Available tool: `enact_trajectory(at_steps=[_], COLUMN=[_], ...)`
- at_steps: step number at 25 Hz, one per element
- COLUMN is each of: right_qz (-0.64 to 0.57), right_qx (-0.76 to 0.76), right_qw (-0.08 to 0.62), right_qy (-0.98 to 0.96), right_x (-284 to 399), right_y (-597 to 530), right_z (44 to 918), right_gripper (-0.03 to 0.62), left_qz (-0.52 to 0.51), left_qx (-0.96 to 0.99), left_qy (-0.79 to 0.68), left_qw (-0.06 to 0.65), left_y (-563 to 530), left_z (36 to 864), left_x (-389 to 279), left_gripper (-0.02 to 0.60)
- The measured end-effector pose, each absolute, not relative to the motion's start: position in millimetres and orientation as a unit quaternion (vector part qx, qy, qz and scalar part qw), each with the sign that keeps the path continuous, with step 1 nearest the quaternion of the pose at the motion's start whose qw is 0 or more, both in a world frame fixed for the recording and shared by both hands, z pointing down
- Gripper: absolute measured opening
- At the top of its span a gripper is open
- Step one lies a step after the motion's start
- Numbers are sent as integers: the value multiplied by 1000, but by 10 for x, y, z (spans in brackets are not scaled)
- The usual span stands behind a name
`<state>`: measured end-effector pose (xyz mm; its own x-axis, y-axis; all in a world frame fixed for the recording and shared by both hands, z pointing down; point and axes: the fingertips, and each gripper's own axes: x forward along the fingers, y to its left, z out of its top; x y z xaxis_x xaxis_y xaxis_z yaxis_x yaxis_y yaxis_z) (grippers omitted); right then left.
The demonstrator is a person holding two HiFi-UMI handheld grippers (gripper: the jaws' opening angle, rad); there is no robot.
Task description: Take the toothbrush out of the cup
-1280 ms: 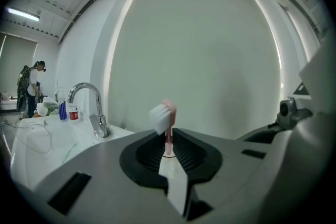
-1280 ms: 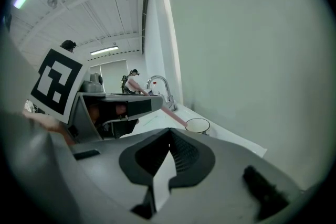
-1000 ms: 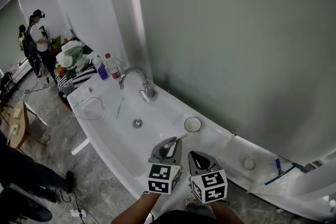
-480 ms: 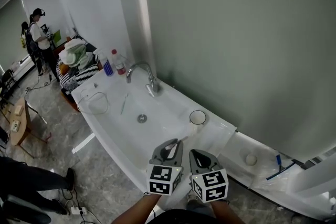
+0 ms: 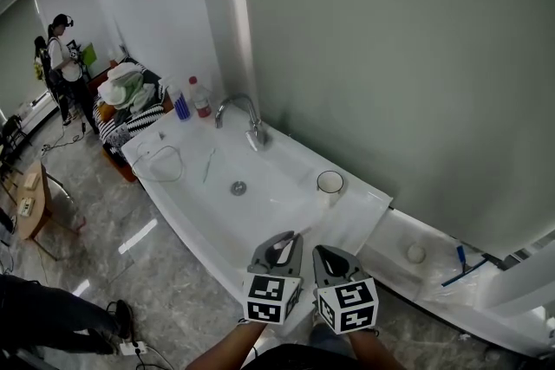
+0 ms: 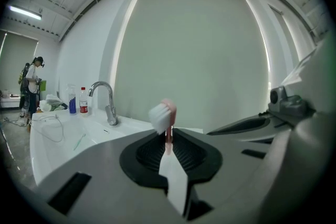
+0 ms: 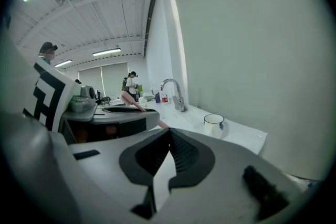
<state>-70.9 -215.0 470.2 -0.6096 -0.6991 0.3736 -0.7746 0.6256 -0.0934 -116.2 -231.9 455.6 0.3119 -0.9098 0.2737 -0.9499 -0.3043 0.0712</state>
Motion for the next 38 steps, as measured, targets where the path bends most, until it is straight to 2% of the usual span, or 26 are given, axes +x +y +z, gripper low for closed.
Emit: enact_trajectory(at_steps=[38], right_qz=[96], right_qx=[415], right_qw=[146], right_qy=[-893], right_x=[-816], right_y=[-1316], right_z=[4657], right_gripper=[11], left_qz=[88], left_qx=[816], left_qy=[-561], left_qw=[111], left_y=[-1316], left_z=[4670], left_x=[-1157], left_gripper=[51])
